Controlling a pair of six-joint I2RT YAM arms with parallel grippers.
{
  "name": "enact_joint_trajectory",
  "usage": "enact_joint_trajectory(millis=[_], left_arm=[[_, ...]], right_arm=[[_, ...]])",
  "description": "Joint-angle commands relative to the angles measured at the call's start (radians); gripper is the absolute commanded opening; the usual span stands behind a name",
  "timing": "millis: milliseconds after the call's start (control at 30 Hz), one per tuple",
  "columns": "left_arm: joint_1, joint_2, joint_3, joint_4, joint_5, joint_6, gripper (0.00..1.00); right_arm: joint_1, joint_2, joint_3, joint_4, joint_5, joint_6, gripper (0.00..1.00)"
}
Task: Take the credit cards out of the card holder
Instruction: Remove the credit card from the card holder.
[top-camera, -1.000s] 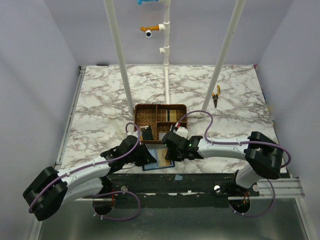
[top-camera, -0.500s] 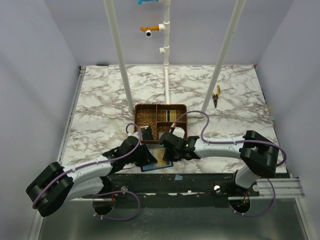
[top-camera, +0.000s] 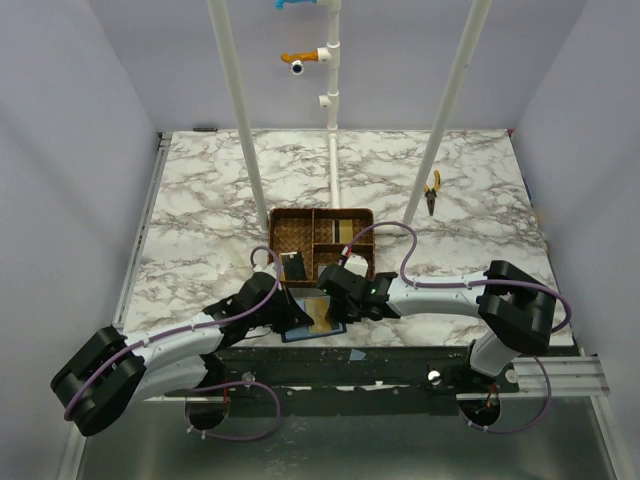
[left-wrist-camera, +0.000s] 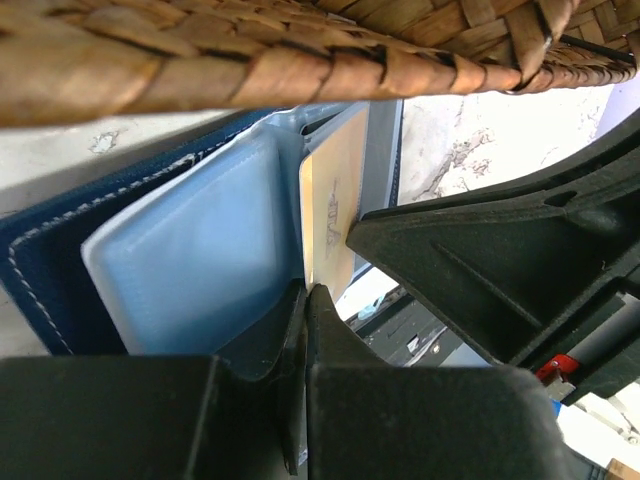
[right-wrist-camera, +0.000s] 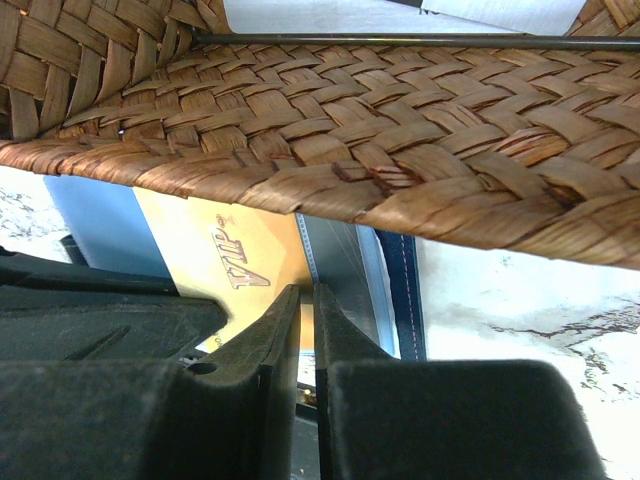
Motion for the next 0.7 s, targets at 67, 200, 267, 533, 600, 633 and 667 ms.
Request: enact_joint_trajectory(millis=[67, 200, 267, 533, 600, 633, 667], left_arm=[[0.013, -0.046, -0.024, -0.021, 0.006, 0.01, 0.0], [0.018, -0.06, -0.029, -0.046, 0.007, 0.017, 0.0], [0.021, -0.074, -0.038, -0.057, 0.003, 0.017, 0.0], [0.032, -0.111, -0.049, -0.083, -0.001, 0.028, 0.02], [0.032, -0.107, -0.047, -0.08, 0.0, 0.029, 0.02], [0.032, -0.106, -0.045, -0.08, 0.002, 0.03, 0.03], [0.032, -0.107, -0.045, -0.078, 0.004, 0.03, 0.05]], right_arm=[[0.01, 0.063, -0.002, -0.067, 0.018, 0.002, 0.12], [0.009, 0.071, 0.003, -0.087, 0.031, 0.001, 0.11], [0.011, 0.076, 0.003, -0.094, 0.032, 0.003, 0.1], [0.009, 0.08, 0.001, -0.108, 0.04, 0.001, 0.08], [0.01, 0.083, 0.004, -0.109, 0.038, -0.003, 0.07], [0.01, 0.084, 0.004, -0.11, 0.038, -0.003, 0.07], [0.011, 0.086, 0.004, -0.109, 0.038, -0.003, 0.07]])
